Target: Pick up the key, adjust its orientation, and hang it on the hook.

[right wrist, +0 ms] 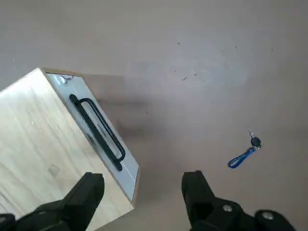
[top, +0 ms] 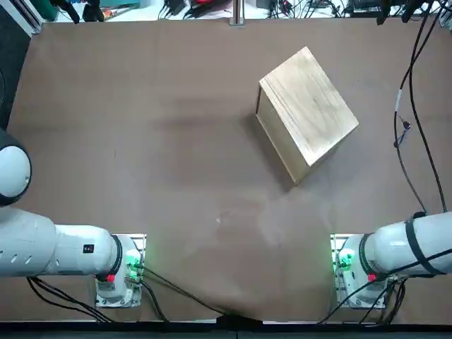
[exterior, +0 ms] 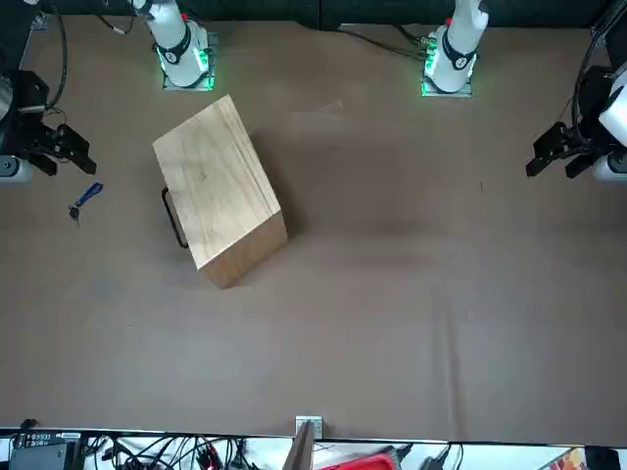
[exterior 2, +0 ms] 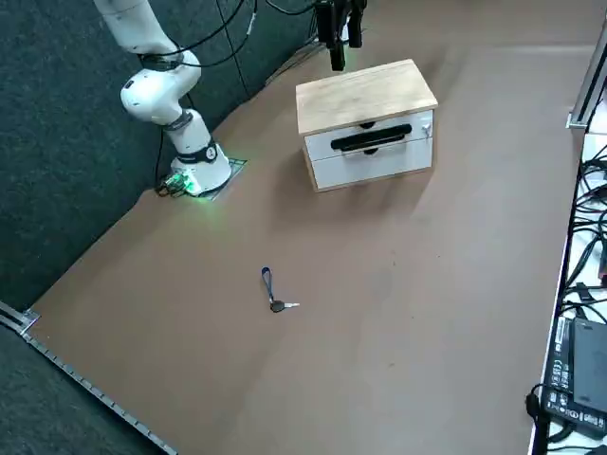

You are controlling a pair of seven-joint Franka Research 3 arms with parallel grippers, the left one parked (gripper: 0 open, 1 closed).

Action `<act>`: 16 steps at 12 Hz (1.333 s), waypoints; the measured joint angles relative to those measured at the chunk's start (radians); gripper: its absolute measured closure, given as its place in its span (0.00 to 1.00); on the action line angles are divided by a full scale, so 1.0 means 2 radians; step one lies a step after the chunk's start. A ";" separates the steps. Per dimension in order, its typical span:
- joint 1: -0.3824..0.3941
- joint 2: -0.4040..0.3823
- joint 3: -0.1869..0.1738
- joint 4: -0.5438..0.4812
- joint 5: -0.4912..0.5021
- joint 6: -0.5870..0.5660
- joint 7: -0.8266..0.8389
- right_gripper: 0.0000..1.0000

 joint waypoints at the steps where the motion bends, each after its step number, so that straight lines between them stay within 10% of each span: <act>1: 0.000 0.000 0.000 0.000 0.000 0.000 0.000 0.00; 16: 0.002 0.004 0.000 0.000 0.000 0.002 0.005 0.00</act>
